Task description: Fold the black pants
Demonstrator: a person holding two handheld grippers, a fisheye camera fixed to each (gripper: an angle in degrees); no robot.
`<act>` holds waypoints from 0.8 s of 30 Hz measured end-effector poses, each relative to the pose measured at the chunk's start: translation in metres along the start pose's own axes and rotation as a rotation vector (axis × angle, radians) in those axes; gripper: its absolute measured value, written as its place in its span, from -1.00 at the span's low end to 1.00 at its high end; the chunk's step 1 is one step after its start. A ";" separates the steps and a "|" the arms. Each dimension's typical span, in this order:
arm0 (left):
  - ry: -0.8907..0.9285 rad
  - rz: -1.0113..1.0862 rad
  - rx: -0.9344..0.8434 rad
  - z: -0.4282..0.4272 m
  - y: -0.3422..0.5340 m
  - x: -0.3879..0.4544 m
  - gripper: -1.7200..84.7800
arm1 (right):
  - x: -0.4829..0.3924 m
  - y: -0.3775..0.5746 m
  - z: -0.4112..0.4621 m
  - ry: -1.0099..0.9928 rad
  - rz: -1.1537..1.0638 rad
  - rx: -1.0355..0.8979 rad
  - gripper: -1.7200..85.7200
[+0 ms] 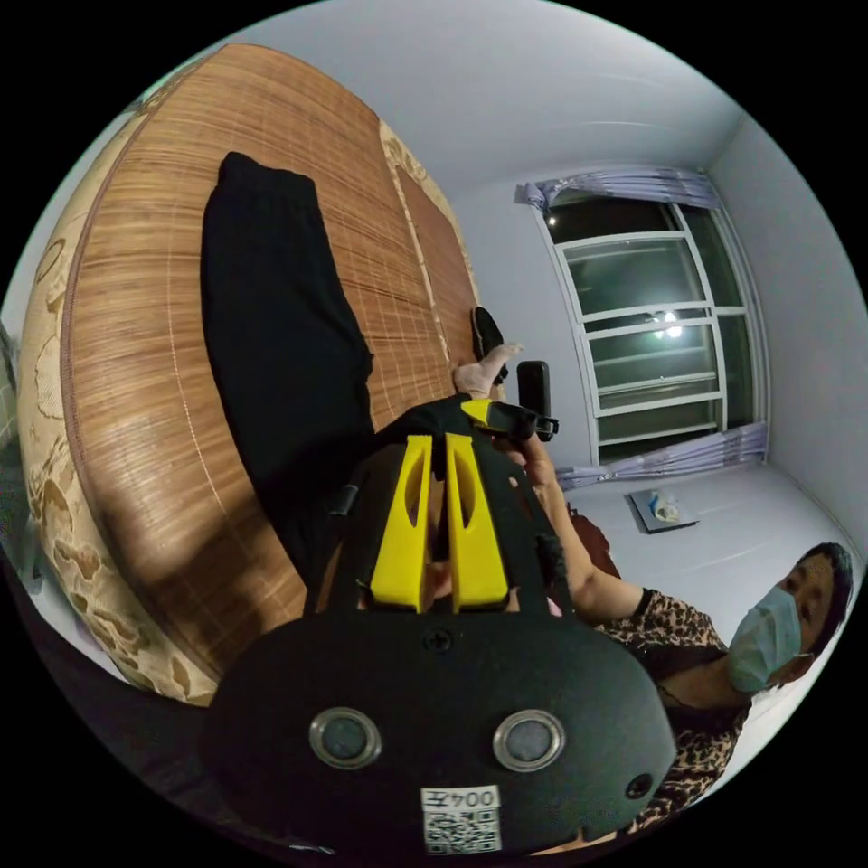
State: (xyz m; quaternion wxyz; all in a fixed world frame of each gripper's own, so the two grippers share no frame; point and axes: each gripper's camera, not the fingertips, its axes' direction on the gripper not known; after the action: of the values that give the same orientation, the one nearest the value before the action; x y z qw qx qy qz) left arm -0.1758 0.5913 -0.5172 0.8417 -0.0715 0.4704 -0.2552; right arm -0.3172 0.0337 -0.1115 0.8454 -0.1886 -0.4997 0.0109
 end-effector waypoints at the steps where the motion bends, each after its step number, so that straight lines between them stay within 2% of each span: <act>1: -0.005 -0.011 0.004 0.002 -0.005 -0.006 -0.90 | 0.005 -0.005 0.003 0.005 0.011 -0.001 -0.86; 8: 0.049 -0.205 0.137 0.022 -0.037 -0.082 -0.89 | 0.046 -0.036 0.025 0.098 0.080 0.023 -0.76; 12: 0.072 -0.248 0.283 0.017 -0.031 -0.093 -0.87 | 0.043 -0.023 0.017 0.134 0.040 0.109 -0.70; 14: 0.043 -0.249 0.303 0.015 -0.023 -0.092 -0.86 | 0.041 -0.011 0.014 0.157 0.035 0.133 -0.70; 19: -0.045 -0.134 0.231 0.018 0.018 -0.062 -0.85 | 0.016 0.046 0.024 0.266 -0.034 0.105 -0.72; 24: -0.263 0.025 0.052 0.053 0.095 -0.009 -0.83 | -0.009 0.127 0.067 0.459 -0.066 0.012 -0.73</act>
State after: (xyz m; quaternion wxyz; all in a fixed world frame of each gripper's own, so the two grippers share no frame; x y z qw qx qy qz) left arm -0.1011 0.6707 -0.5157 0.9008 -0.0768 0.3501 -0.2450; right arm -0.3566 0.1705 -0.1325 0.9379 -0.1646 -0.3002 -0.0566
